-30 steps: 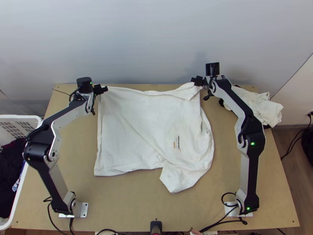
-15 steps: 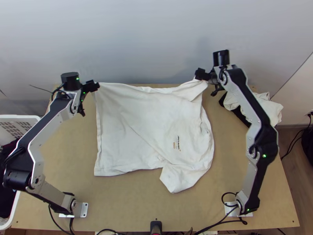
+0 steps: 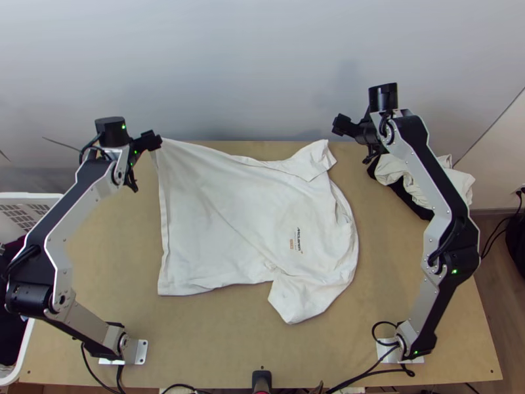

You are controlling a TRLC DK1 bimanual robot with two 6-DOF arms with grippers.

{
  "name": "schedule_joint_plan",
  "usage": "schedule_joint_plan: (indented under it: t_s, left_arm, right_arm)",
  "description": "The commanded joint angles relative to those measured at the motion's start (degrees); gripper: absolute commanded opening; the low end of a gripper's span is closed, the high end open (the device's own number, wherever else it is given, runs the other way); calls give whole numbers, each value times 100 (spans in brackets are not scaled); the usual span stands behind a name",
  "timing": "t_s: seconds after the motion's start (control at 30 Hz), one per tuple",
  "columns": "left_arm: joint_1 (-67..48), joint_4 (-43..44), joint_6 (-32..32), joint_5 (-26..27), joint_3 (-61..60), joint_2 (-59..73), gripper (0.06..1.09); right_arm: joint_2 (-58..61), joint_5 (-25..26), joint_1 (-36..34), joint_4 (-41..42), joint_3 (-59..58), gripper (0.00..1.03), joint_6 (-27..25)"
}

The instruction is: Fold the t-shirt

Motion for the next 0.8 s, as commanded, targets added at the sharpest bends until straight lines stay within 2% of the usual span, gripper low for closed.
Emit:
schedule_joint_plan:
  t_s: [0.0, 0.27, 0.43, 0.57, 0.77]
  left_arm:
    - [-22, -488, -23, 169, 773, 415, 102]
    - [189, -1042, -120, 635, 1503, 1241, 102]
    - [330, -1253, -137, 670, 2013, 1988, 102]
    - [321, -1824, -120, 793, 2399, 2269, 102]
    - [356, -2738, 100, 776, 2250, 2296, 103]
  right_arm:
    - [-44, -422, 1, -22, -91, 99, 177]
    - [-176, -422, 273, -224, -266, 99, -51]
    - [-123, -422, 282, -224, -205, 99, -34]
    - [-53, -422, 238, -224, -196, 99, -34]
    - [-167, -422, 203, -321, -398, 99, -34]
